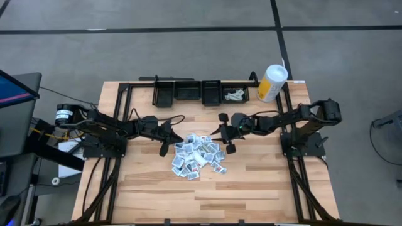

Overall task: Pick & Place First Aid Supplies
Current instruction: Put the green bandage pack into the right black bin

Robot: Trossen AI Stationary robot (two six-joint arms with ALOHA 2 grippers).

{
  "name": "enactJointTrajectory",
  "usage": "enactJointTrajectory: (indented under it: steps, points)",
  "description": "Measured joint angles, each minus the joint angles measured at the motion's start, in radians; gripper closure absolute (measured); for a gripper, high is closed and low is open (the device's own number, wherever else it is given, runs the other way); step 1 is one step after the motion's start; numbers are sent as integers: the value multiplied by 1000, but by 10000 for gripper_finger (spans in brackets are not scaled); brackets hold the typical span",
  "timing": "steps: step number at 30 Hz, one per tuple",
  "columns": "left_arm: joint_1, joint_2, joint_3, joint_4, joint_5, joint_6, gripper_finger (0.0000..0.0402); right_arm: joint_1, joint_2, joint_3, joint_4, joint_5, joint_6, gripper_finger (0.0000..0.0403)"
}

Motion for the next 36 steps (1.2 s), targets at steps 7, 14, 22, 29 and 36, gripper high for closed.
enactJointTrajectory:
  steps: [7,14,22,29,36]
  points:
    - [0,0,0,3,0,0,385,8,175,77,57,-12,3,301]
    - [-2,0,1,6,0,-1,385,-6,268,160,21,-93,52,301]
    - [-3,1,1,7,0,-1,385,-23,264,178,-51,-121,81,301]
    - [-3,0,1,9,0,-1,385,-42,312,179,-53,-170,108,301]
    - [-3,1,1,15,0,-1,385,-43,371,197,-33,-181,108,301]
